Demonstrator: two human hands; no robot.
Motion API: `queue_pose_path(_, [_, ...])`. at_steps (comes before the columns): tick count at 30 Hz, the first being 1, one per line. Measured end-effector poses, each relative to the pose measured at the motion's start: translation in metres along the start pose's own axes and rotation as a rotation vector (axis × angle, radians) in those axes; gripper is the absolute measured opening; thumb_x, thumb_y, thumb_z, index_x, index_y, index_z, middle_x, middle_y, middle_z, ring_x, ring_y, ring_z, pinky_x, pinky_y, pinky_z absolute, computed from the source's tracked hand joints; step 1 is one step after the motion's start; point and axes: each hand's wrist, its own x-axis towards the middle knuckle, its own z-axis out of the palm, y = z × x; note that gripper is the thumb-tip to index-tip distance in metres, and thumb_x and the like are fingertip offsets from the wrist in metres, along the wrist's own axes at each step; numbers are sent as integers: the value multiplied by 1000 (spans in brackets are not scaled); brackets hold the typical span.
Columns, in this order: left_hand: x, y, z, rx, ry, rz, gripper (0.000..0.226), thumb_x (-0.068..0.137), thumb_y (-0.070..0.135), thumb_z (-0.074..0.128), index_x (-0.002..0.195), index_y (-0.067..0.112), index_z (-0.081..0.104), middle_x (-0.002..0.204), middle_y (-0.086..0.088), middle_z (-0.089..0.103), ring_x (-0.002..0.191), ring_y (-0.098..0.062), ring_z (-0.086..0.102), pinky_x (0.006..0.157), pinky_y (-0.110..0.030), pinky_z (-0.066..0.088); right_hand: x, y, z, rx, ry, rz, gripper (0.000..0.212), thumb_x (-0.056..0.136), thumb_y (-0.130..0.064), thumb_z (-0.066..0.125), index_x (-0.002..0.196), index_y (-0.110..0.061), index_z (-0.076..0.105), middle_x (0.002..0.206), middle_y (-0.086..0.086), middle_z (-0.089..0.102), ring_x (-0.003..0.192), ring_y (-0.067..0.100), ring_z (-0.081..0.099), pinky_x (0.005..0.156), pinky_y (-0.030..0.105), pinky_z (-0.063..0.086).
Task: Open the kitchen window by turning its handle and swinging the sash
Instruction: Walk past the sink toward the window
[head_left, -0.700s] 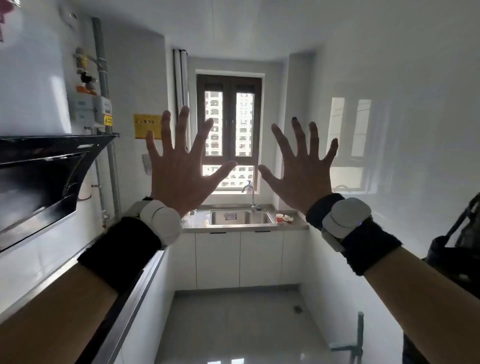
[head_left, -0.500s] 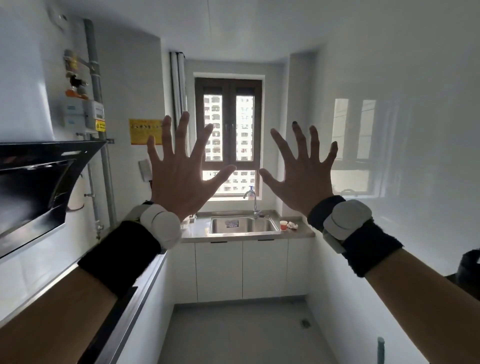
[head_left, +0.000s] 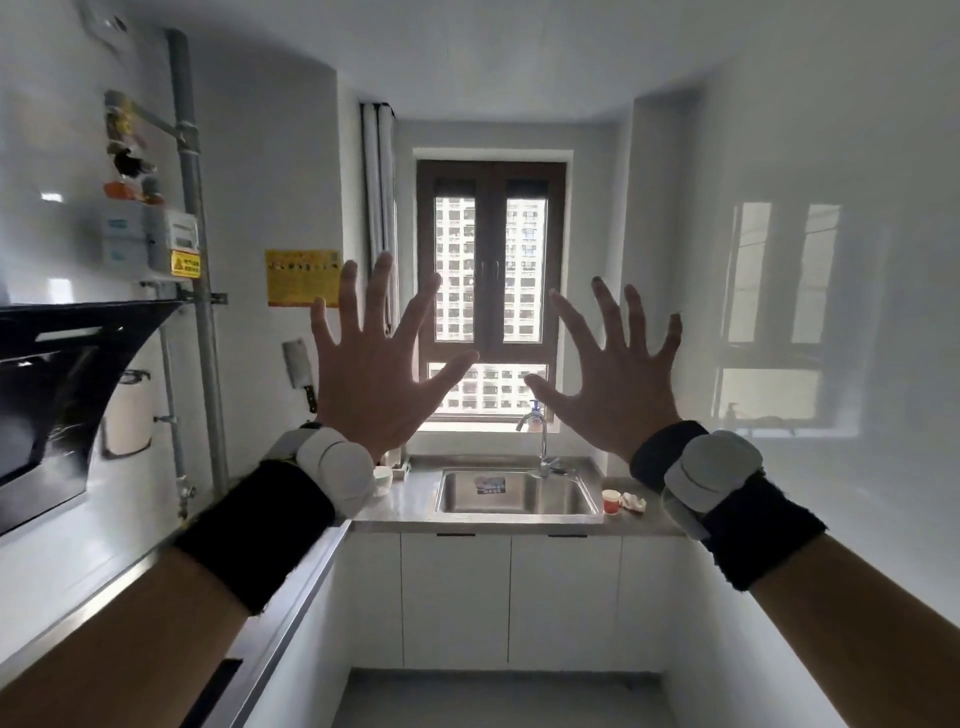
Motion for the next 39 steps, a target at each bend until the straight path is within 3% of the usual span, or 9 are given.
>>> queue_pose_path(17, [127, -71, 328, -22, 127, 44, 92, 87, 92, 30, 166, 45, 16, 179, -1, 9, 165, -35, 11, 126, -70, 14, 165, 26, 271, -35, -30, 1, 94, 86, -87, 30, 167, -43, 13, 179, 5, 10, 165, 36, 9, 125, 74, 5])
queue_pose_path(21, [148, -76, 414, -32, 52, 28, 91, 89, 90, 26, 166, 43, 16, 179, -1, 6, 165, -35, 9, 126, -70, 15, 197, 40, 342, -45, -64, 5, 93, 87, -85, 34, 167, -42, 15, 179, 6, 12, 165, 36, 13, 125, 73, 7])
queue_pose_path(29, [200, -70, 569, -29, 29, 57, 84, 93, 84, 31, 165, 43, 22, 179, -1, 9, 164, -36, 14, 126, -69, 17, 273, 78, 474, 62, 68, -46, 72, 89, -62, 51, 152, -27, 51, 163, 8, 45, 151, 34, 42, 121, 62, 28])
queue_pose_path(39, [306, -63, 731, -25, 11, -12, 78, 96, 78, 35, 164, 40, 27, 177, -4, 18, 162, -36, 20, 126, -66, 22, 401, 127, 639, 175, 22, -50, 68, 86, -56, 53, 148, -27, 50, 157, 5, 49, 146, 29, 44, 118, 60, 33])
